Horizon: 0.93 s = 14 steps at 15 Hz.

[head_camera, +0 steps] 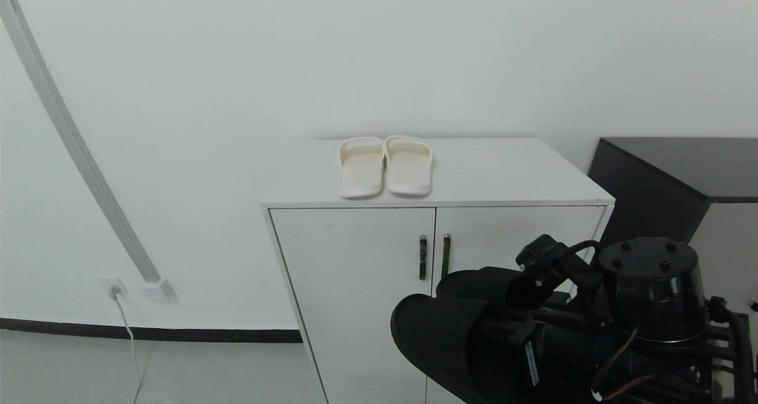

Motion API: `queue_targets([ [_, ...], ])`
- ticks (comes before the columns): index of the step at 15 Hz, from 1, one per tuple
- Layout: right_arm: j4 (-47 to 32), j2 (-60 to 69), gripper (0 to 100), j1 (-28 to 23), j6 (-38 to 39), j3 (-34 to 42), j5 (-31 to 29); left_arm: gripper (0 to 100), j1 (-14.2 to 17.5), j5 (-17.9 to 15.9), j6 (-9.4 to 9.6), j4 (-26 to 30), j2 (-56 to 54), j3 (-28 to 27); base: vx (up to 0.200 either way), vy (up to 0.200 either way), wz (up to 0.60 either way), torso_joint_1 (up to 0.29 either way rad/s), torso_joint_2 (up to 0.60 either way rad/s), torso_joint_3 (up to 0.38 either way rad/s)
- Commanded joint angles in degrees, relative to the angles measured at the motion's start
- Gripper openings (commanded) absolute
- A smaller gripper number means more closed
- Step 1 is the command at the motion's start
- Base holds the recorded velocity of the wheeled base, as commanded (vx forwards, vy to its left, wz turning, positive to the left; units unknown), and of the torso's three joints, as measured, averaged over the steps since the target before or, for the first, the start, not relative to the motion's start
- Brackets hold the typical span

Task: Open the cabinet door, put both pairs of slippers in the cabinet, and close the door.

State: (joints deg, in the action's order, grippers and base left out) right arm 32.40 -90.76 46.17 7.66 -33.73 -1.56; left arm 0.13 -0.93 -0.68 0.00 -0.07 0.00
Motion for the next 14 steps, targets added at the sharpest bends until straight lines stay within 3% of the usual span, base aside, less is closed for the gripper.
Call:
queue_targets([
  [1,0.0,0.7,0,0.1,0.0,0.2,0.0,100,0.0,0.1,-0.02,0.0,0.1,0.0,0.0,0.0,0.0,-0.193,0.51,0.32],
  [6,0.0,0.8,0,0.1,0.0,0.4,0.0,100,0.0,-0.5,0.95,0.0,0.1,0.0,0.0,0.0,0.0,-0.166,0.49,0.326],
  [14,2.5,0.9,0,0.1,0.0,1.7,-0.1,100,0.0,-0.5,0.95,0.1,0.1,-0.1,0.0,0.0,0.0,-0.105,0.46,0.352],
])
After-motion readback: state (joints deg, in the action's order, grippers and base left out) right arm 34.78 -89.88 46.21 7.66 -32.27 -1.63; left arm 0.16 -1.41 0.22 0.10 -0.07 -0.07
